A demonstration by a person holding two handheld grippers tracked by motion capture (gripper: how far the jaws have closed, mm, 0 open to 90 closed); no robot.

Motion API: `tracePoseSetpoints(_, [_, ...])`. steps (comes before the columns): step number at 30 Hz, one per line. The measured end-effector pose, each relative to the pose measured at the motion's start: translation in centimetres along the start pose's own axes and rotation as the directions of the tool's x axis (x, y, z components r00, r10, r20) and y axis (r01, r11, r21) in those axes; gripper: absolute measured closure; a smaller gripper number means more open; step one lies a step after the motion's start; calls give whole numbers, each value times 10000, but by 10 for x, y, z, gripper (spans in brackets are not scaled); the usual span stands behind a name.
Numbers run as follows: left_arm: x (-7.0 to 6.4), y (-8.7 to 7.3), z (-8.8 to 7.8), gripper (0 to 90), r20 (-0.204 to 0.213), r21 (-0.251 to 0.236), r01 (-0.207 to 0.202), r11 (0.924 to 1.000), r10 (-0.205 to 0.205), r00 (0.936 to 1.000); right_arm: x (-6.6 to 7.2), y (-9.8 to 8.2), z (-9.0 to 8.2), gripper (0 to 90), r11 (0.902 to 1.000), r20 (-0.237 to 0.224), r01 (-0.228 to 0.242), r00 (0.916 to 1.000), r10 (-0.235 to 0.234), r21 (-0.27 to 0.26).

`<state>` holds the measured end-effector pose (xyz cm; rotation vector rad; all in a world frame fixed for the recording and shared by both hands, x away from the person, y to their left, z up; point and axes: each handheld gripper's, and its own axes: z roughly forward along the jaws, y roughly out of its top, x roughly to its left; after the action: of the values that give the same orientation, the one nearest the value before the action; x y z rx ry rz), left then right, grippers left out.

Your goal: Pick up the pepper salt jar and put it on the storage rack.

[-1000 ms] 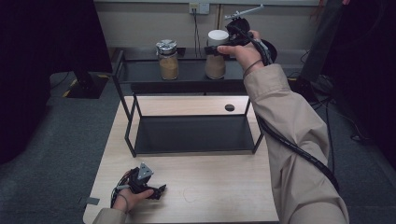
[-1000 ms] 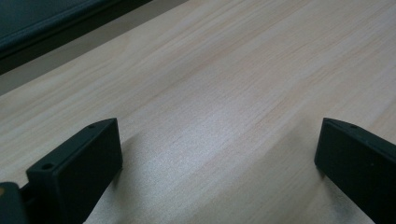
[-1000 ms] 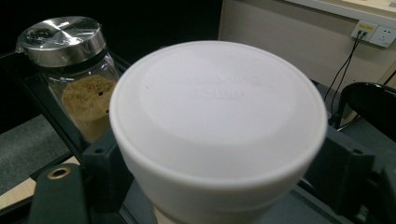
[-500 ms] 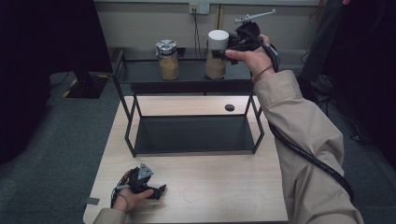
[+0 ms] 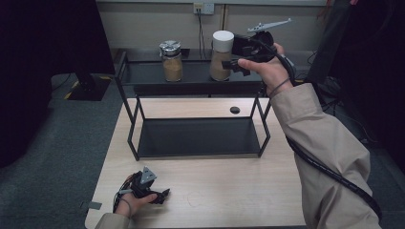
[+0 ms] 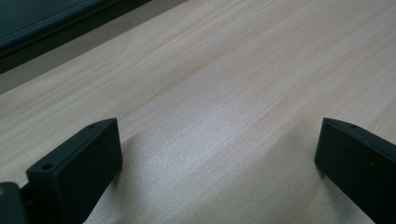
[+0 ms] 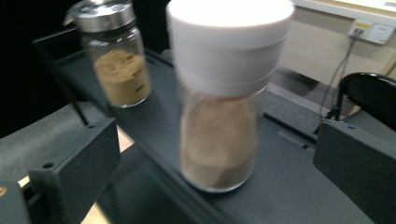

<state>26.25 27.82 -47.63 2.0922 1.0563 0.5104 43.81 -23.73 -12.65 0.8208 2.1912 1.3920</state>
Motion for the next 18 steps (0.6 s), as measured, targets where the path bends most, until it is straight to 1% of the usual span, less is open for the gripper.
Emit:
tracePoseSetpoints(4, [0, 0, 0, 0, -3, 0, 3, 10000, -3, 10000, 4, -6, -4, 0, 9999, -67, 150, 9999, -149, 28])
tracePoseSetpoints(8, [0, 0, 0, 0, -4, 29, -32, 10000, 32, 10000, 6, -12, -9, 0, 9995, -261, 276, 9993, -272, 148])
tracePoseSetpoints(9, [0, 0, 0, 0, -3, 2, 2, 10000, -2, 10000, 8, -13, -11, 0, 9994, -175, 297, 9994, -295, 151])
tracePoseSetpoints(13, [0, 0, 0, 0, -4, 0, 5, 10000, -5, 10000, 9, -20, -17, 0, 9994, -342, 325, 9989, -321, 105])
tracePoseSetpoints(17, [0, 0, 0, 0, -5, 2, 4, 10000, -4, 10000, 11, -25, -21, 0, 9989, -395, 461, 9982, -456, 113])
tracePoseSetpoints(18, [0, 0, 0, 0, -5, -1, 7, 10000, -7, 10000, 11, -28, -22, 0, 9991, -418, 412, 9983, -409, 74])
